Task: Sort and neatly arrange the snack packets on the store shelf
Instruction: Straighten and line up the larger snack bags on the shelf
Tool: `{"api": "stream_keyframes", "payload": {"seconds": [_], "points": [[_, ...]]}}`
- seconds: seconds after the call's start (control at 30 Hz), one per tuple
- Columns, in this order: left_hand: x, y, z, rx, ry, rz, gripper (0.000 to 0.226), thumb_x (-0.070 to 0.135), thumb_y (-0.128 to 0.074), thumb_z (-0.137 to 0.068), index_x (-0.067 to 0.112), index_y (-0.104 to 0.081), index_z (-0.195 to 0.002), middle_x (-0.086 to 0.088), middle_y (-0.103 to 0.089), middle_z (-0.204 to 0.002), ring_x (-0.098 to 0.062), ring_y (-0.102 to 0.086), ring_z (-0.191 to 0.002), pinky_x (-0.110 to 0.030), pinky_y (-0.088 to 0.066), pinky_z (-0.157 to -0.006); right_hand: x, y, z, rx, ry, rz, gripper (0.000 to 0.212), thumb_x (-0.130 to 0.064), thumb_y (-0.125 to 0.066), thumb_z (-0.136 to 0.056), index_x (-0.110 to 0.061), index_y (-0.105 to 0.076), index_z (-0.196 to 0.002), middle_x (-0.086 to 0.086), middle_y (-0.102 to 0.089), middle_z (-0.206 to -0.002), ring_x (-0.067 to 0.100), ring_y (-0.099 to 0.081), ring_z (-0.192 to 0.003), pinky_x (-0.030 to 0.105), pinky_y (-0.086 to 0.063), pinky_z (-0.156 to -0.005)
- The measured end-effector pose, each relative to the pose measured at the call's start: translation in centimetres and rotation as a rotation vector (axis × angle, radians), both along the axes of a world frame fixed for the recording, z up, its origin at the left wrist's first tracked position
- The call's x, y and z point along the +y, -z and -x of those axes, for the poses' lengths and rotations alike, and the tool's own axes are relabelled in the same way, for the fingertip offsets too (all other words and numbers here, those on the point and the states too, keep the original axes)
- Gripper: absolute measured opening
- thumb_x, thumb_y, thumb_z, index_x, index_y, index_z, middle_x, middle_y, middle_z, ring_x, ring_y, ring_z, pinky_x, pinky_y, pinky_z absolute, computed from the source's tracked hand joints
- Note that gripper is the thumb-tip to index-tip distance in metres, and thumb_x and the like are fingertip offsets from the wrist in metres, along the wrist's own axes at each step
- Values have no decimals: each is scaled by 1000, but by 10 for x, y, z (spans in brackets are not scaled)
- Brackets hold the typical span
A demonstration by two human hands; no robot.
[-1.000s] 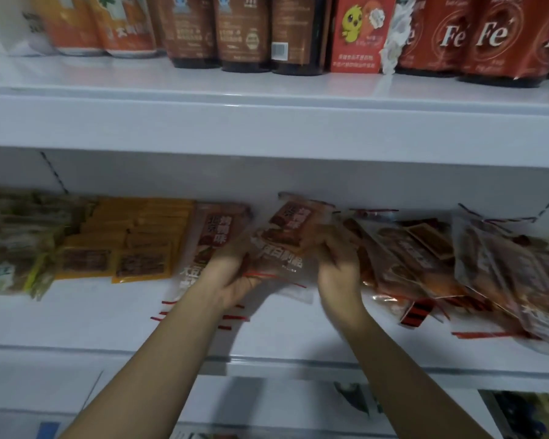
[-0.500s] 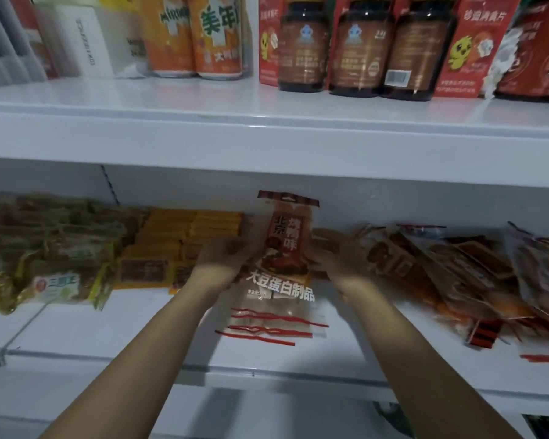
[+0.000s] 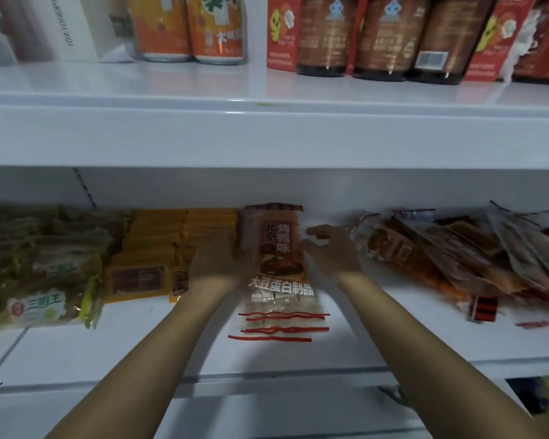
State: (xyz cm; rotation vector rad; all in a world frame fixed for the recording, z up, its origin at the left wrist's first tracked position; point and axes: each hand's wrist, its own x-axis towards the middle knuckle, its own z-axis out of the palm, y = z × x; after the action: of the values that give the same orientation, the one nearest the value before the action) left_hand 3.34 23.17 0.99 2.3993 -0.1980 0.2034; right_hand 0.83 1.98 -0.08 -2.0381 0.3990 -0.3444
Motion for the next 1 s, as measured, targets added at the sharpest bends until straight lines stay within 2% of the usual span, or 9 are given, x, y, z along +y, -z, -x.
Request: {"api": "stream_keyframes", "payload": {"seconds": [0.13,0.27,0.37,0.47,0.57,0.63,0.73,0.83,1.0], "points": [[-30,-14,-3,-115,151,-86,17,36,-55,-101,25,-56,-88,0,-66,-81,-15,-60,-70,-26,-49,-64,-35,6,18,41,79,331,28,-19,-65,-94,-20,-66,-122,4,-63,-128,21,-60,-113,26,-44,-90],[-97,-28,8,-7,385,19,11,32,-58,-94,25,-67,-96,9,-68,-90,-7,-63,-80,-9,-42,-65,-99,4,46,88,196,908,42,-26,-48,-82,-24,-64,-121,7,-57,-132,37,-53,-122,44,-45,-99],[-149,-26,17,260,479,83,22,27,-67,-90,16,-71,-109,-4,-74,-105,-22,-70,-98,-34,-57,-87,-136,1,59,499,94,1006,68,-41,-62,-87,-31,-39,-149,2,-37,-156,34,-29,-145,51,-32,-111],[-183,-18,26,427,502,128,13,29,-69,-84,16,-68,-84,-17,-76,-96,-32,-74,-90,-50,-60,-84,-148,9,71,507,33,1133,63,-34,-68,-79,-24,-51,-139,5,-48,-150,37,-36,-142,53,-38,-104],[-197,-8,25,488,398,212,13,20,-63,-93,9,-70,-89,-20,-75,-99,-35,-75,-91,-52,-61,-83,-149,20,73,146,12,1193,43,-16,-77,-63,-17,-76,-106,11,-74,-111,40,-65,-111,50,-47,-92],[-203,-5,24,569,287,315,24,17,-59,-97,-2,-69,-107,-20,-74,-100,-35,-74,-95,-48,-61,-86,-144,20,70,115,12,1251,42,-21,-79,-59,-17,-78,-101,8,-75,-98,36,-67,-99,45,-50,-87],[-209,-6,32,693,172,484,14,17,-61,-95,4,-65,-94,-10,-69,-80,-26,-69,-73,-45,-59,-86,-142,21,58,285,-9,1213,52,-28,-76,-76,-17,-68,-126,8,-67,-126,33,-59,-120,43,-48,-95],[-213,-6,44,720,151,538,17,22,-61,-98,11,-62,-84,-7,-66,-80,-24,-66,-75,-46,-57,-90,-152,27,42,236,-32,1116,41,-24,-50,-102,-25,-57,-143,-1,-48,-153,24,-41,-144,38,-41,-112],[-219,1,50,757,16,708,24,24,-52,-101,10,-67,-87,-14,-73,-93,-29,-68,-84,-44,-57,-81,-155,12,45,-147,104,840,24,-18,-55,-95,-12,-72,-111,9,-72,-114,32,-67,-105,35,-50,-86]]}}
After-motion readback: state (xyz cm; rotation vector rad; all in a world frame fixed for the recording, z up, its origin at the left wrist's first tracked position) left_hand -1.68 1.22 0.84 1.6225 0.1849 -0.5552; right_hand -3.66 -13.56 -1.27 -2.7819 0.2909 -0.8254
